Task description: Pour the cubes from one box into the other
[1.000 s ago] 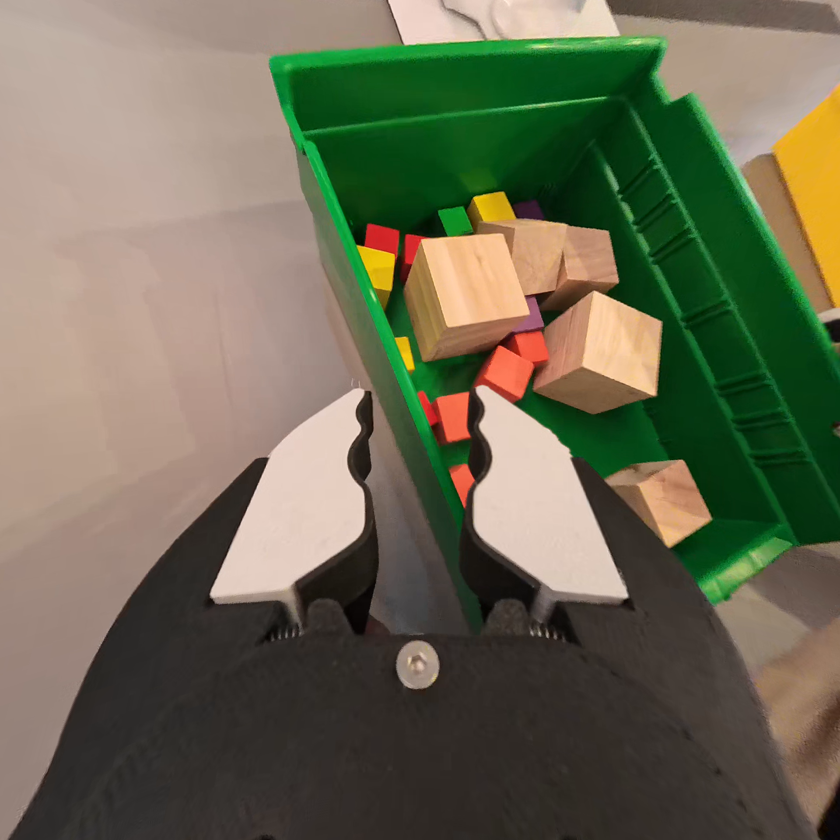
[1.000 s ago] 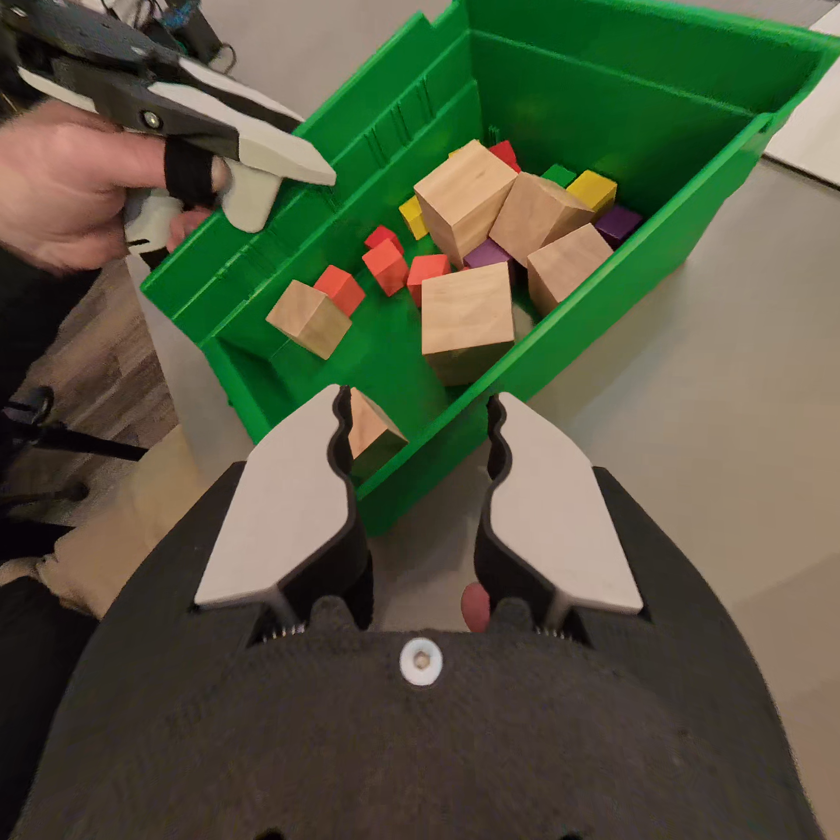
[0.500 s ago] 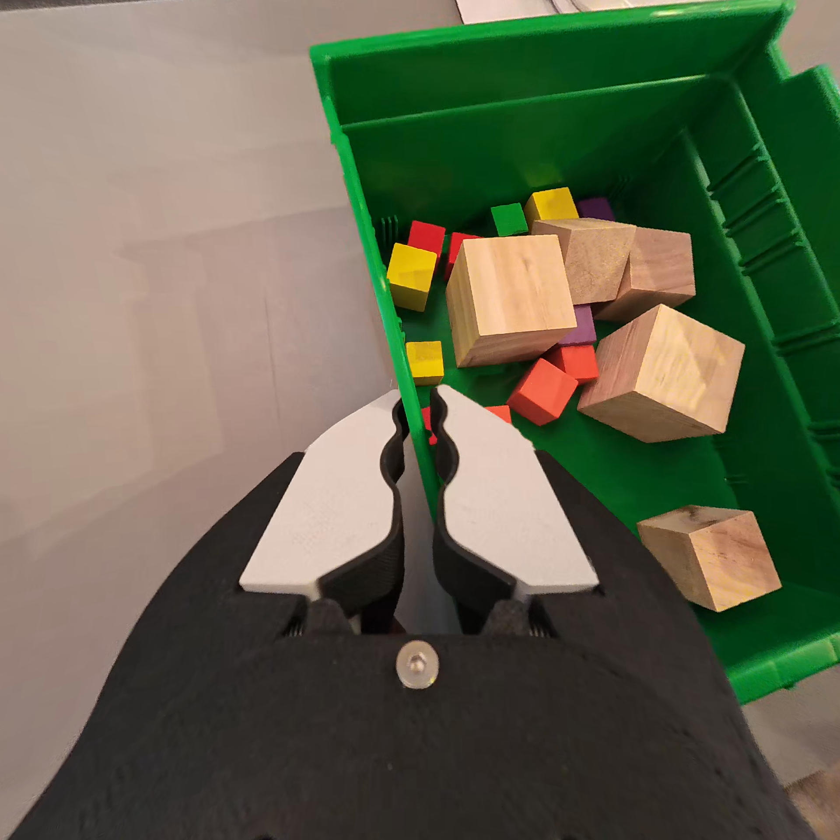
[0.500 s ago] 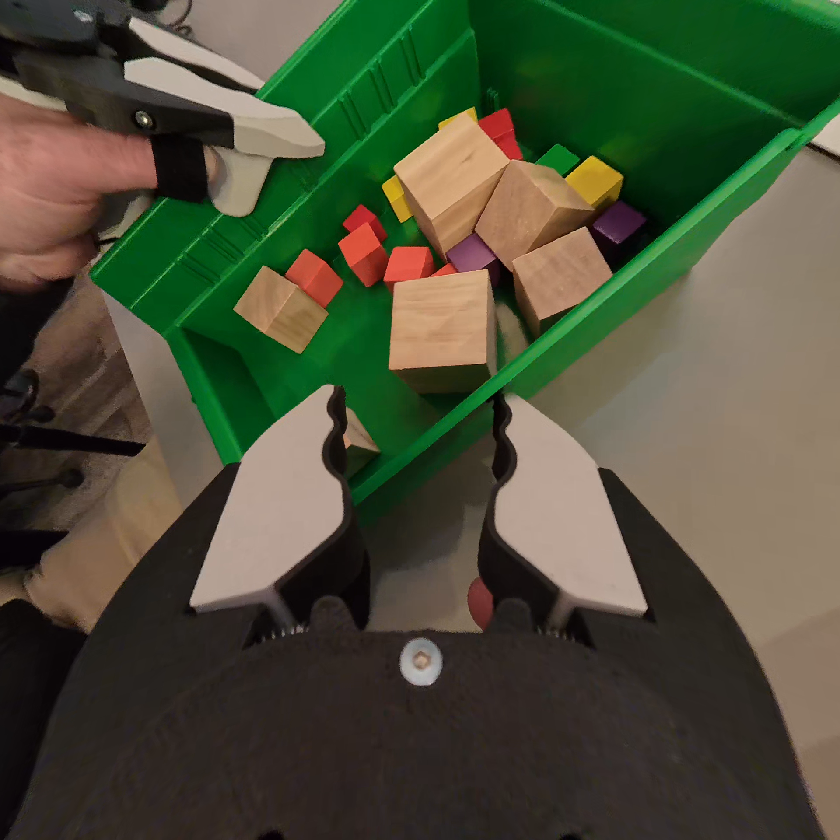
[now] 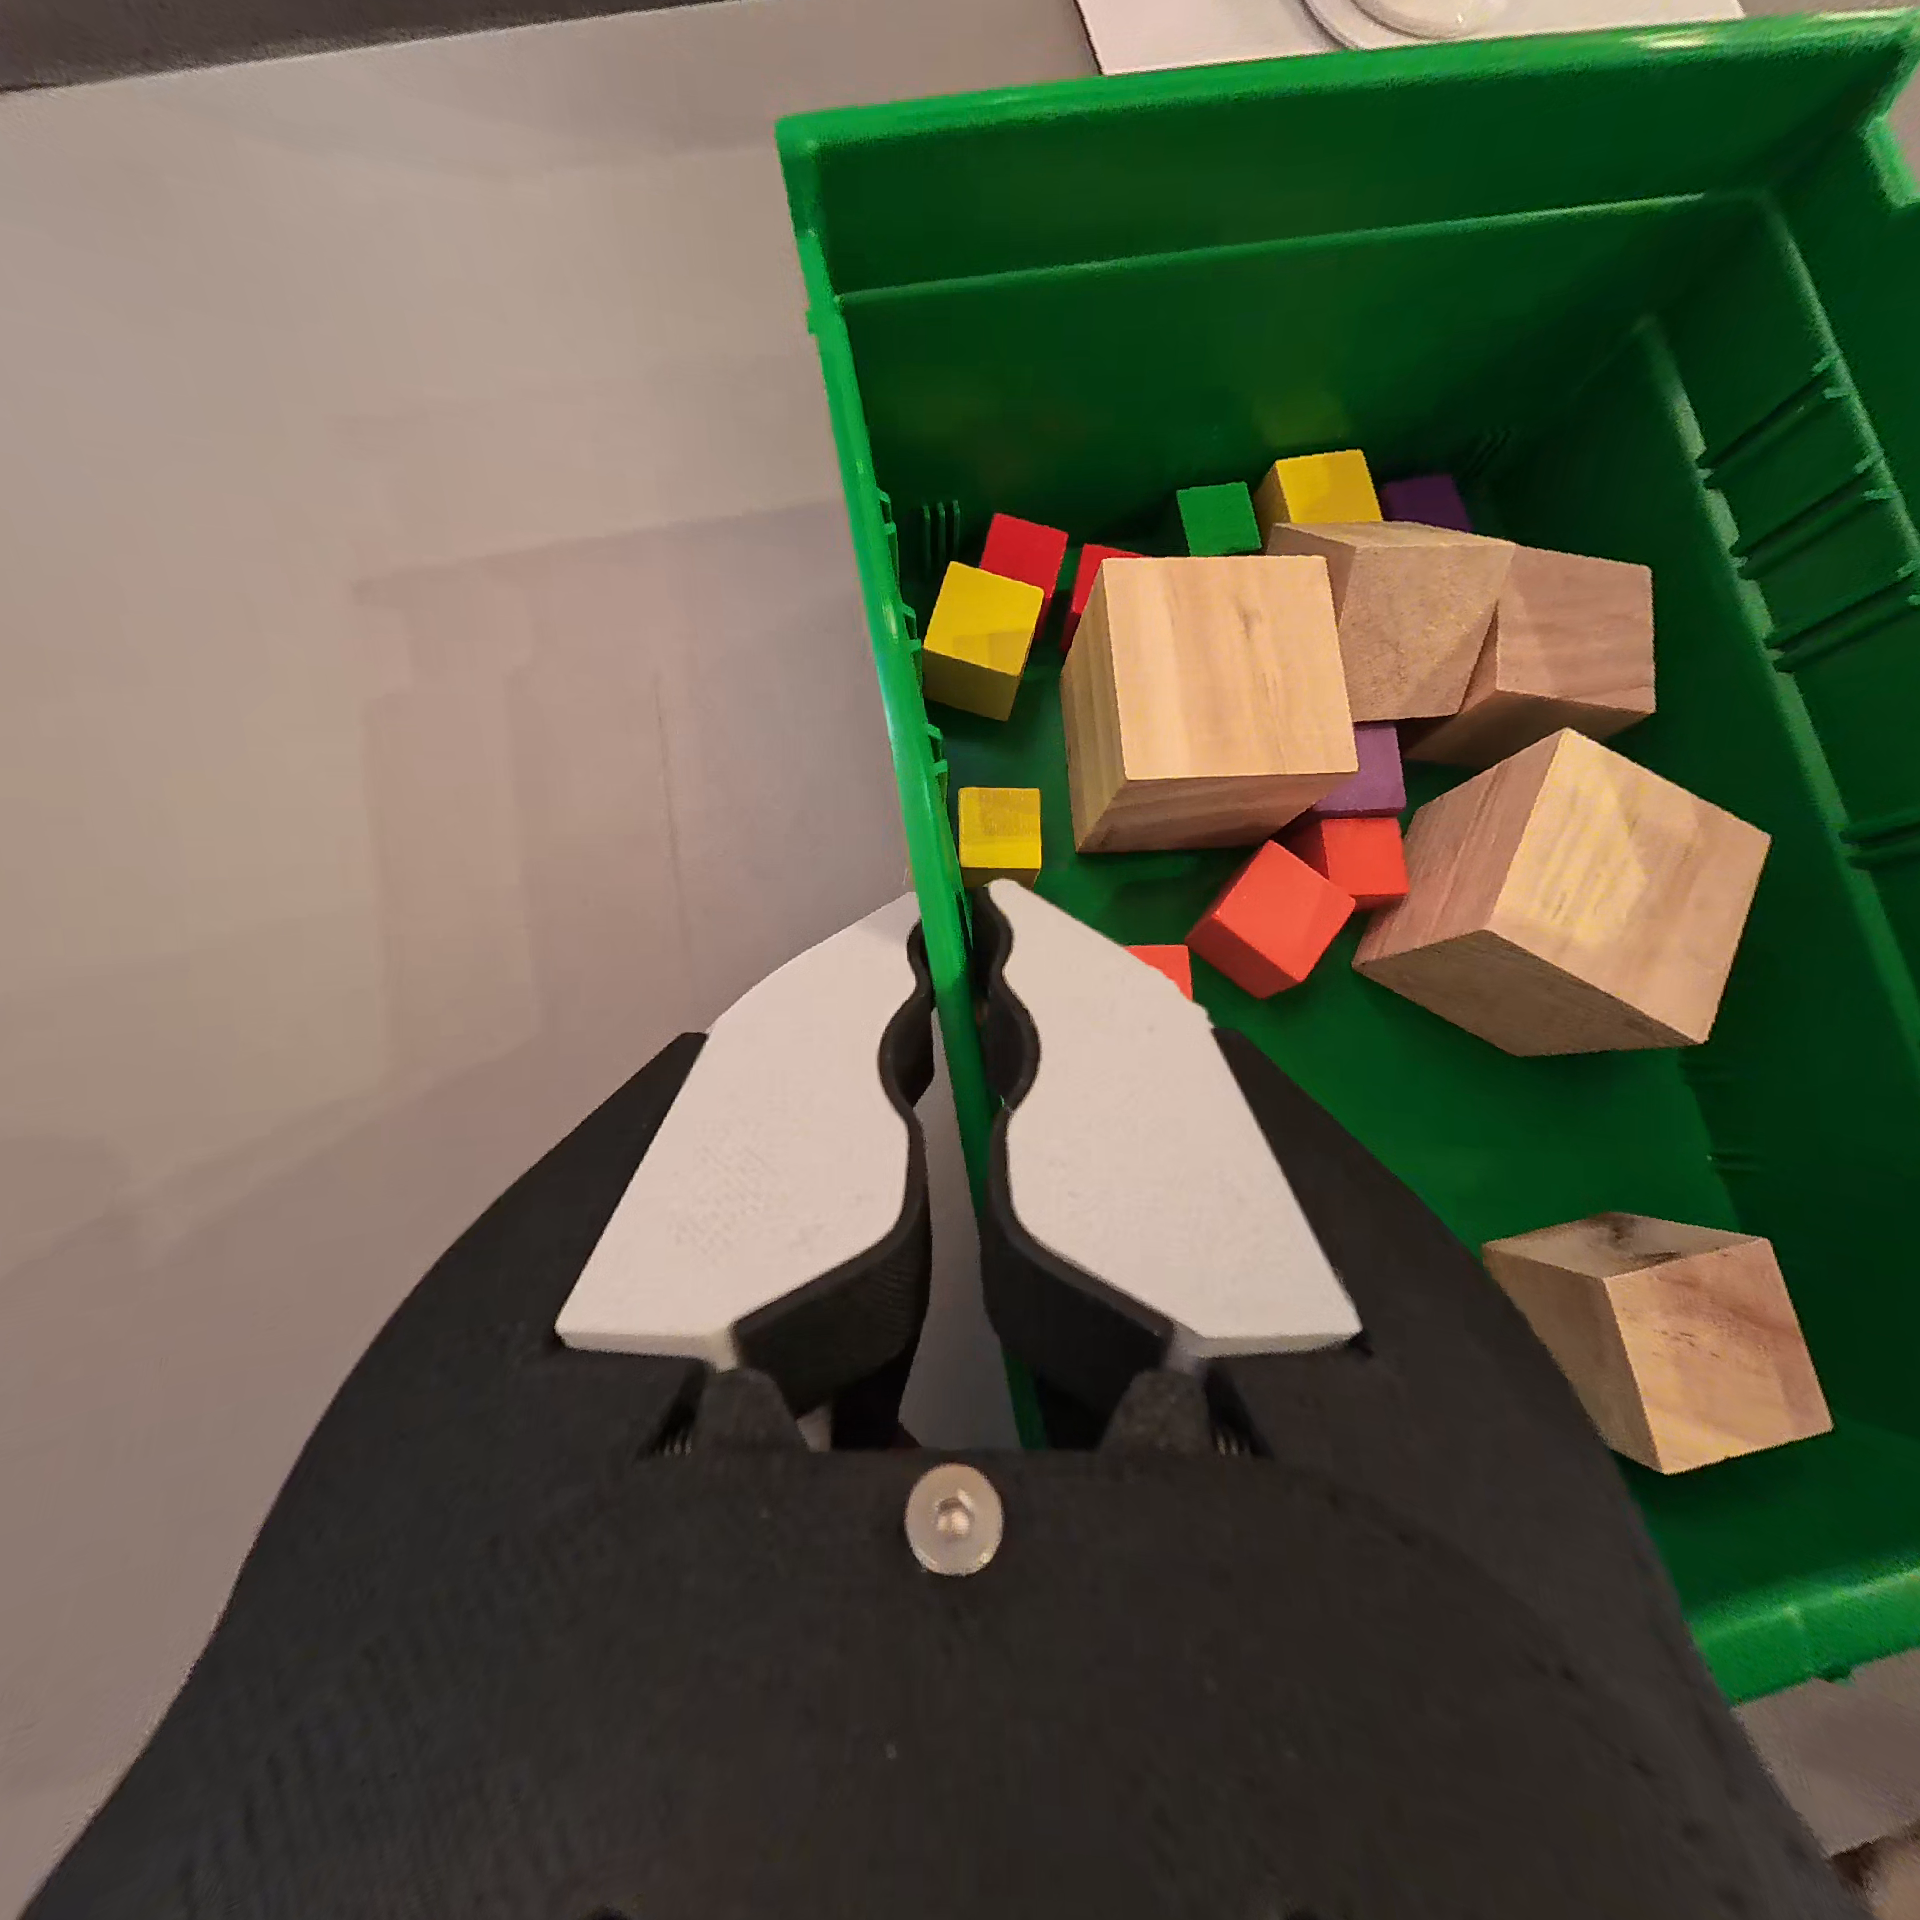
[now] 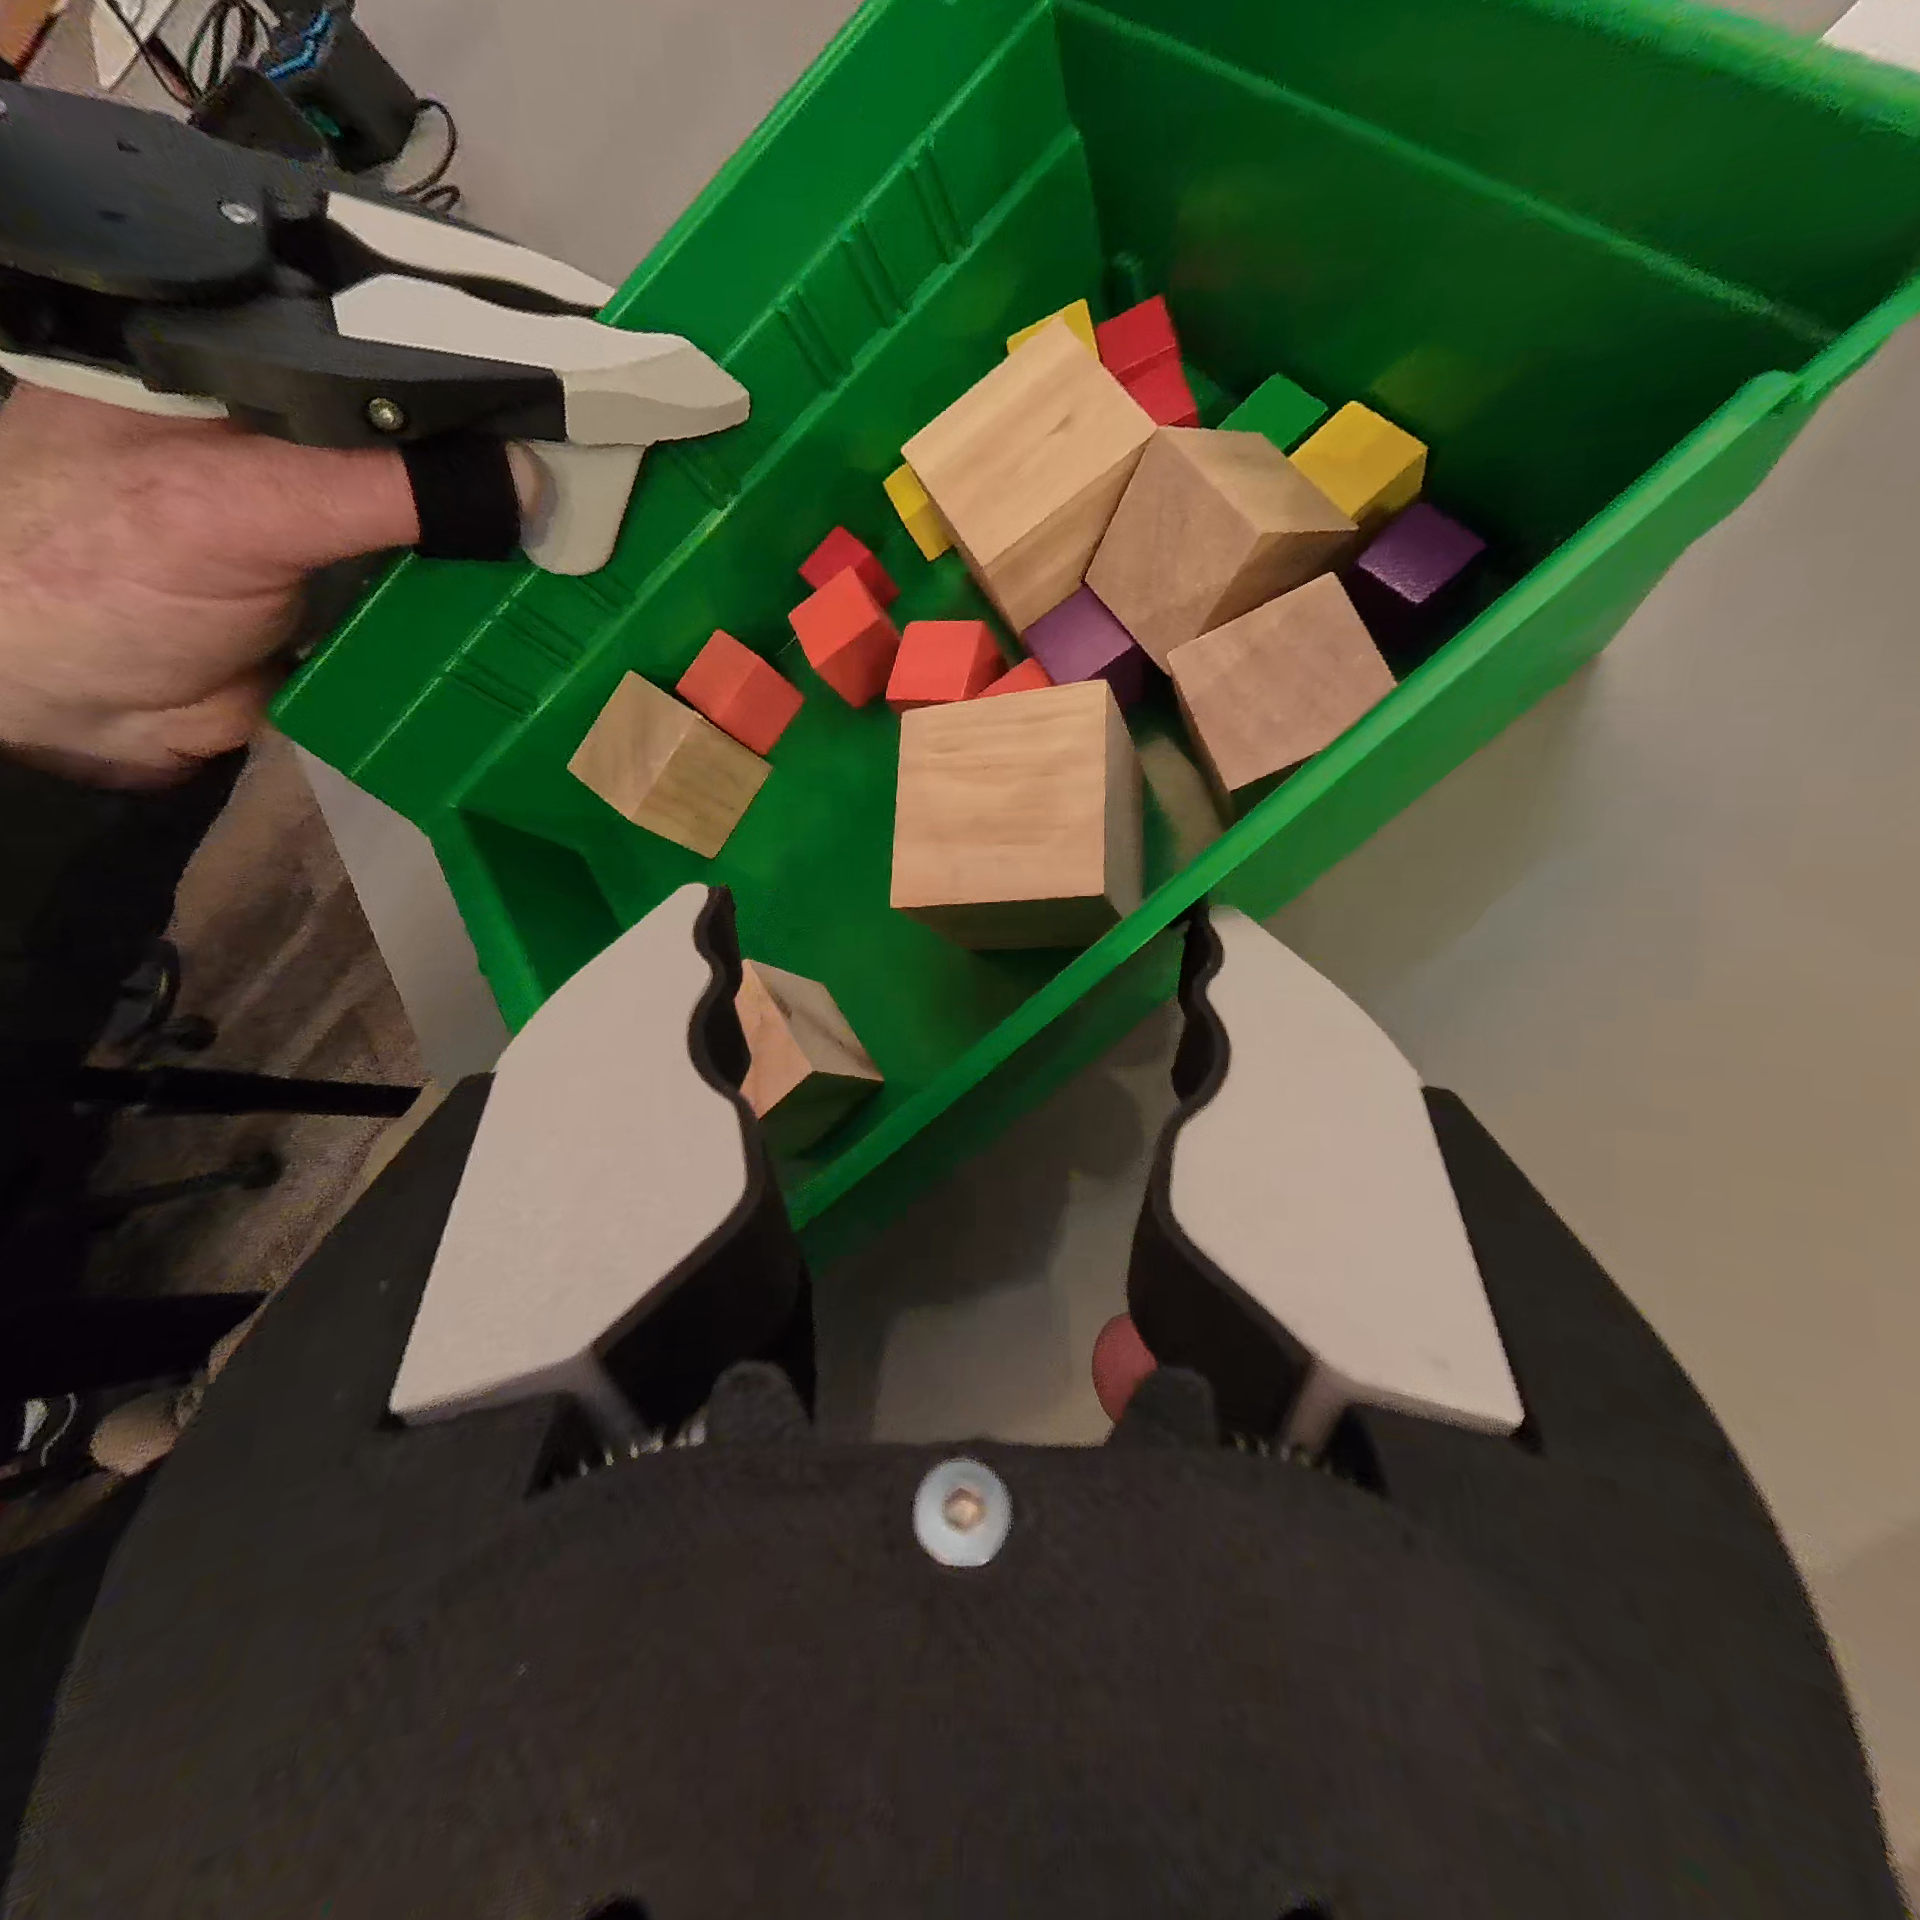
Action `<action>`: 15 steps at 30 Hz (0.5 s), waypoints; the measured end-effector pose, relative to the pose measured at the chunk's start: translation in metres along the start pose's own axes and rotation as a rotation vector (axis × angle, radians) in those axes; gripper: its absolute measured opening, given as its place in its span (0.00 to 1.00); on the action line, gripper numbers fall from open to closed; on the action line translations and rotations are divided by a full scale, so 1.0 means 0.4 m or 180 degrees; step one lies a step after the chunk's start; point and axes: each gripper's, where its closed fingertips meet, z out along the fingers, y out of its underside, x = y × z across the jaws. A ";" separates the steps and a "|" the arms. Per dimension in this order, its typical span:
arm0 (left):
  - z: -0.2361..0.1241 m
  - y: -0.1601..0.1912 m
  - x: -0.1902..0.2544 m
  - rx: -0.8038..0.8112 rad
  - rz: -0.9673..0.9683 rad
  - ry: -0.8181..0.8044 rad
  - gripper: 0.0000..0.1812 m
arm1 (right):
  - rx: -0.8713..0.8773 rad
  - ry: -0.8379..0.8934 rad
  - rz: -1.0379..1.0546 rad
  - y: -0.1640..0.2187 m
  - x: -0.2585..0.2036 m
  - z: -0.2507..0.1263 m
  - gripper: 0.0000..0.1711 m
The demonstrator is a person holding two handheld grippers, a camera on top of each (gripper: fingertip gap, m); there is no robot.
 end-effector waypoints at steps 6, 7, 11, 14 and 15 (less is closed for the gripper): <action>-0.001 0.001 0.000 -0.0016 0.0104 -0.0118 0.02 | -0.0145 0.0289 -0.0263 -0.002 0.010 0.007 0.46; -0.002 0.001 0.001 -0.0018 0.0125 -0.0140 0.02 | -0.0134 0.0386 -0.0340 -0.009 0.017 0.005 0.45; -0.006 0.005 0.004 -0.0003 0.0110 -0.0192 0.02 | -0.0170 0.0405 -0.0268 -0.019 0.030 0.008 0.45; -0.010 0.012 0.017 -0.0102 0.0190 -0.0118 0.04 | -0.0168 0.0393 -0.0150 -0.029 0.049 0.008 0.41; -0.012 0.014 0.021 -0.0139 0.0210 -0.0071 0.05 | -0.0174 0.0386 -0.0119 -0.030 0.055 0.006 0.39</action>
